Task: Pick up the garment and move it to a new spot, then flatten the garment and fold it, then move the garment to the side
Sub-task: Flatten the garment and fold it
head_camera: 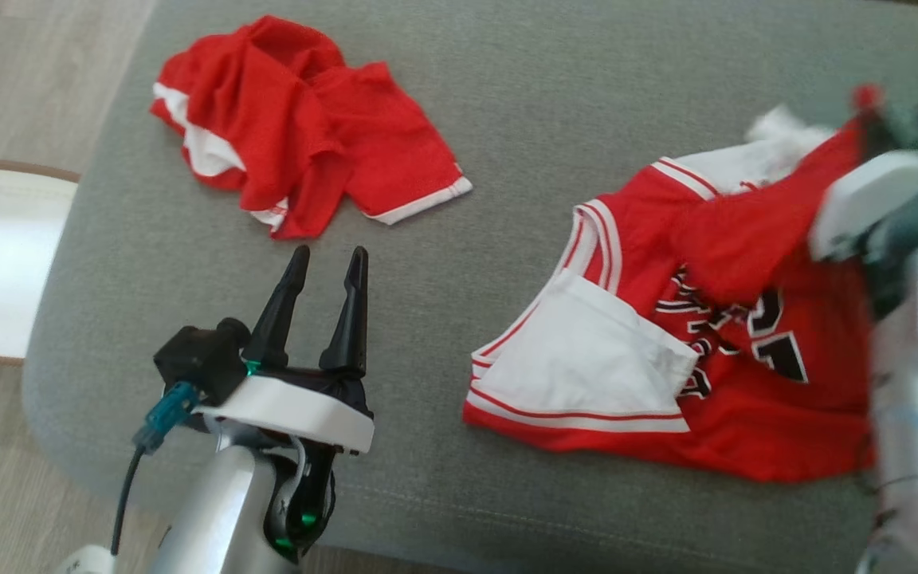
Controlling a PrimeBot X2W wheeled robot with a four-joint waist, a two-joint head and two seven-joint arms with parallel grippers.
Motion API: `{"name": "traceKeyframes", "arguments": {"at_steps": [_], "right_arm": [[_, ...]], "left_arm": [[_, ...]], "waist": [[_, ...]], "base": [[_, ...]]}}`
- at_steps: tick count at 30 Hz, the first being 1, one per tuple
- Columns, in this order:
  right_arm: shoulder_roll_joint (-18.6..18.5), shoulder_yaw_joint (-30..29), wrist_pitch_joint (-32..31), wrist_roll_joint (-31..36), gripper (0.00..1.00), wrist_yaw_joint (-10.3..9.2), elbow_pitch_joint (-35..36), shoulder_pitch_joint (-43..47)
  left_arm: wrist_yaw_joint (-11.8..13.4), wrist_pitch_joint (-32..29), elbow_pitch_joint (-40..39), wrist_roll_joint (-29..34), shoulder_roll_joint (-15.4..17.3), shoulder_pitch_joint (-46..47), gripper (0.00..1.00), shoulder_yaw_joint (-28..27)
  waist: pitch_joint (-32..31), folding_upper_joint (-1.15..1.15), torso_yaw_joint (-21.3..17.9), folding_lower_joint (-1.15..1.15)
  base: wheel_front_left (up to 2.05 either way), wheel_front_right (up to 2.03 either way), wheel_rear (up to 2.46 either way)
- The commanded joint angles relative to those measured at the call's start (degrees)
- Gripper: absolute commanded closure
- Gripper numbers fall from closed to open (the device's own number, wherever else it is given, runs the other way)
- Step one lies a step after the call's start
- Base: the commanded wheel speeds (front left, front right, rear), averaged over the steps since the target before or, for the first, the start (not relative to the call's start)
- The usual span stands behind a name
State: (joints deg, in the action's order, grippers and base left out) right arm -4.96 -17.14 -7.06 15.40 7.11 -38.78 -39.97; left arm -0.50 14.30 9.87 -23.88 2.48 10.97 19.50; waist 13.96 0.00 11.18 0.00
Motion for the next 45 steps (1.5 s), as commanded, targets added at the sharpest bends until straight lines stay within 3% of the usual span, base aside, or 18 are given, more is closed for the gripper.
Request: {"name": "traceKeyframes", "arguments": {"at_steps": [1, 12, 24, 25, 36, 45], "right_arm": [[-0.94, 0.00, 0.22, 0.55, 1.00, 0.37, 2.85, -3.27], [-8.26, -9.84, 0.49, 6.89, 1.00, 0.37, 4.80, -10.38], [-8.91, -20.30, 3.89, 17.85, 1.00, 0.37, 2.70, -16.07], [-8.58, -20.94, 2.67, 18.82, 0.00, 0.37, 1.81, -15.54], [-2.24, -20.12, 10.95, 18.24, 0.00, 0.37, -1.90, -11.89], [1.79, -8.50, 19.83, 3.81, 0.00, 0.37, -4.02, -2.36]], "left_arm": [[-0.11, 0.70, -2.03, -0.20, 0.40, 2.60, 0.00, -1.99], [-0.76, 0.70, -2.14, -0.20, 0.40, 3.88, 0.00, -1.80], [-0.48, 0.70, -2.25, -0.41, 0.40, 4.17, 0.00, -1.56], [-0.46, 0.70, -2.19, -0.40, 0.40, 4.08, 0.00, -1.63], [-0.19, 0.70, -2.03, 0.50, 0.40, 3.24, 0.00, -2.82], [0.43, 0.70, -3.03, 1.94, 0.40, 0.16, 0.00, -4.69]], "waist": [[0.46, 0.00, -0.68, 0.00], [1.95, 0.00, -0.89, 0.00], [2.44, 0.00, 1.51, 0.00], [2.31, 0.00, 1.48, 0.00], [-1.71, 0.00, -0.97, 0.00], [-8.56, 0.00, -5.43, 0.00]], "base": [[0.00, 0.00, 0.00], [0.00, 0.00, 0.00], [0.00, 0.00, 0.00], [0.00, 0.00, 0.00], [0.00, 0.00, 0.00], [0.00, 0.00, 0.00]]}}
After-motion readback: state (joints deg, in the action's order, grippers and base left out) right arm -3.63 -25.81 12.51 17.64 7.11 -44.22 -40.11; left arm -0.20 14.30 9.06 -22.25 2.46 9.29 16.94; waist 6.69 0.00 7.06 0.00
